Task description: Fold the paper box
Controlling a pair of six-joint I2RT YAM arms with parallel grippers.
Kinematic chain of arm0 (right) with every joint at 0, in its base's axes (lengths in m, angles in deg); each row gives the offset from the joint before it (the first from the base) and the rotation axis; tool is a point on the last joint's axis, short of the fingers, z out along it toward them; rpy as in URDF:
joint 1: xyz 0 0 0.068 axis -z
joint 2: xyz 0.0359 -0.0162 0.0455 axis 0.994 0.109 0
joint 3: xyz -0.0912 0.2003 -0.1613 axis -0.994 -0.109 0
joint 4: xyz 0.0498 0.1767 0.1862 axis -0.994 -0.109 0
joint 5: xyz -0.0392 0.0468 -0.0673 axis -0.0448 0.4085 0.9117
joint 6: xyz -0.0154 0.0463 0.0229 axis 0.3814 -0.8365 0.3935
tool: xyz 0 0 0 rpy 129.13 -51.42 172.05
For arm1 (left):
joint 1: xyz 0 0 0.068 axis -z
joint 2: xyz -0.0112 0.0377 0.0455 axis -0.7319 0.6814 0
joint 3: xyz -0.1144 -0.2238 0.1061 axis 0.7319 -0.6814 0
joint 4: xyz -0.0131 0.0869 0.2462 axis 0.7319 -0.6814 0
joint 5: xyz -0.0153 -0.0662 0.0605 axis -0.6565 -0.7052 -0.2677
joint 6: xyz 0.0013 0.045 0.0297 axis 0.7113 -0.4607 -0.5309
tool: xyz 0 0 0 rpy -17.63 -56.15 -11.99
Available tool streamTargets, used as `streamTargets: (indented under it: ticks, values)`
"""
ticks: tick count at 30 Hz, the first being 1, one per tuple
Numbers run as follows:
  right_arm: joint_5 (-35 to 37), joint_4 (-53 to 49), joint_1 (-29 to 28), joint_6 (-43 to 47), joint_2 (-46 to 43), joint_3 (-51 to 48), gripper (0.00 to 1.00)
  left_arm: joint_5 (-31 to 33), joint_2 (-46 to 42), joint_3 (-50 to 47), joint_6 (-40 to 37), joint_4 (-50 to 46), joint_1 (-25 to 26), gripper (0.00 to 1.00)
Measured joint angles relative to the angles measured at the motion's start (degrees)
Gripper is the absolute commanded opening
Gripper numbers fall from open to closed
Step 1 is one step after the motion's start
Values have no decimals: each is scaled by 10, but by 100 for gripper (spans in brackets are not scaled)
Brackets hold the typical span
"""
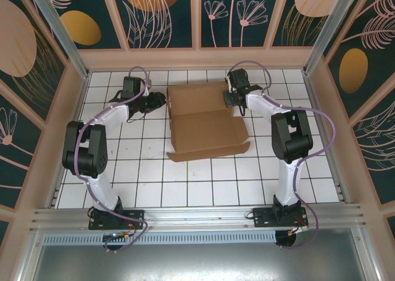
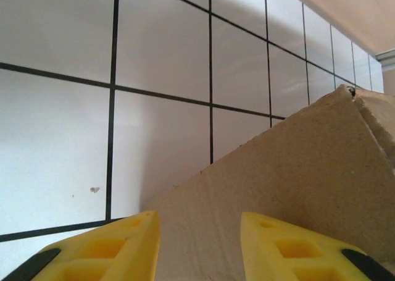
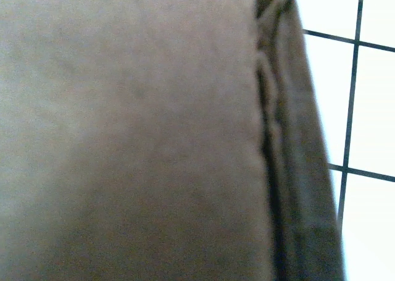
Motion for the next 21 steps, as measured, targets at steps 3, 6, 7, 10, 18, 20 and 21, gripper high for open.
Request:
streamTargets:
  ticks: [3, 6, 7, 10, 18, 20, 21]
  values:
    - [17, 0, -8, 5, 0, 0, 0, -8, 9, 17, 0, -28, -15, 40]
    - [30, -2, -16, 5, 0, 0, 0, -24, 22, 37, 1, -39, -34, 40]
    - [32, -3, -17, 4, 0, 0, 0, -31, 24, 40, 1, -40, -40, 40]
    - [37, -4, -19, 2, 0, 0, 0, -48, 27, 40, 3, -45, -45, 40]
    - [37, -5, -19, -2, 0, 0, 0, -37, -12, -43, 14, -37, -49, 40]
    - [37, -6, -19, -2, 1, 1, 0, -35, -17, -59, 18, -37, -53, 40]
    - [36, -7, -19, -2, 1, 2, 0, -35, -17, -65, 20, -35, -56, 41]
